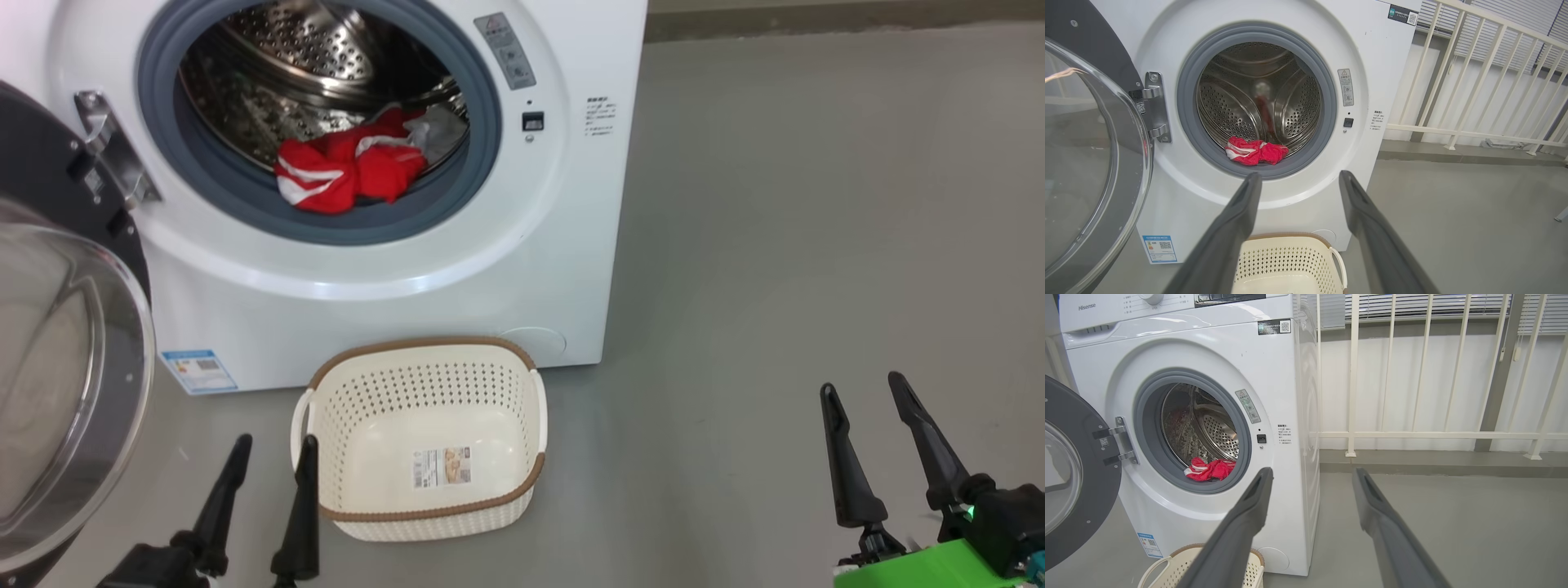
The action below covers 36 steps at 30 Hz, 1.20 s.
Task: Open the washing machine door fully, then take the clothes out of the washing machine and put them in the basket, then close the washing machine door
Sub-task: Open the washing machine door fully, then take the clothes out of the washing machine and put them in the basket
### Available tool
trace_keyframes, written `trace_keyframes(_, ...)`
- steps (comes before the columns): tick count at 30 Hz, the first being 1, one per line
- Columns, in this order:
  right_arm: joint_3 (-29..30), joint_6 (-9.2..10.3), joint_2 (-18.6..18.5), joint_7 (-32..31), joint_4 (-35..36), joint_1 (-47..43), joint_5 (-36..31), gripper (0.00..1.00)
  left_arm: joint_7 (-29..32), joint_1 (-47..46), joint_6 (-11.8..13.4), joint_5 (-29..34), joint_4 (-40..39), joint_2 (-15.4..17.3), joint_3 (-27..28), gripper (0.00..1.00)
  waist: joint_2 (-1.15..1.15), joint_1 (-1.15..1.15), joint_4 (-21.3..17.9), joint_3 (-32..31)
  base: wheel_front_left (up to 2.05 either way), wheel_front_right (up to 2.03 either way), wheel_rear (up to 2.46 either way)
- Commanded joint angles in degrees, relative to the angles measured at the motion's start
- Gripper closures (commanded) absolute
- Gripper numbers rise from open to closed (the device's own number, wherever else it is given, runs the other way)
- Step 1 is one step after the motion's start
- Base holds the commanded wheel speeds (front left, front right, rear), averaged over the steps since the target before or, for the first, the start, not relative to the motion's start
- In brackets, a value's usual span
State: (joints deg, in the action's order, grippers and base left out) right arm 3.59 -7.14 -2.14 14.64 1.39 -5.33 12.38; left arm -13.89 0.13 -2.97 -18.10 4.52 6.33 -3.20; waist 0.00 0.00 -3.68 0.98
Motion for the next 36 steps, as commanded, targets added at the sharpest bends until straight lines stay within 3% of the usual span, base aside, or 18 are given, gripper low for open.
trace_keyframes(1,-1.0,-0.35,-0.7,0.4,1.8,0.4,-0.1,0.00,-0.7,-0.4,0.4,0.8,-1.2,0.9,1.8,0.00,0.00,0.00,-1.0,-1.1,0.00,0.00,0.00)
trace_keyframes(36,-0.5,-0.35,-0.7,0.4,2.6,-3.0,-0.1,0.00,-0.1,2.2,2.9,2.2,-1.2,1.0,0.0,0.00,0.00,0.00,-0.9,-3.4,0.13,-0.13,0.00)
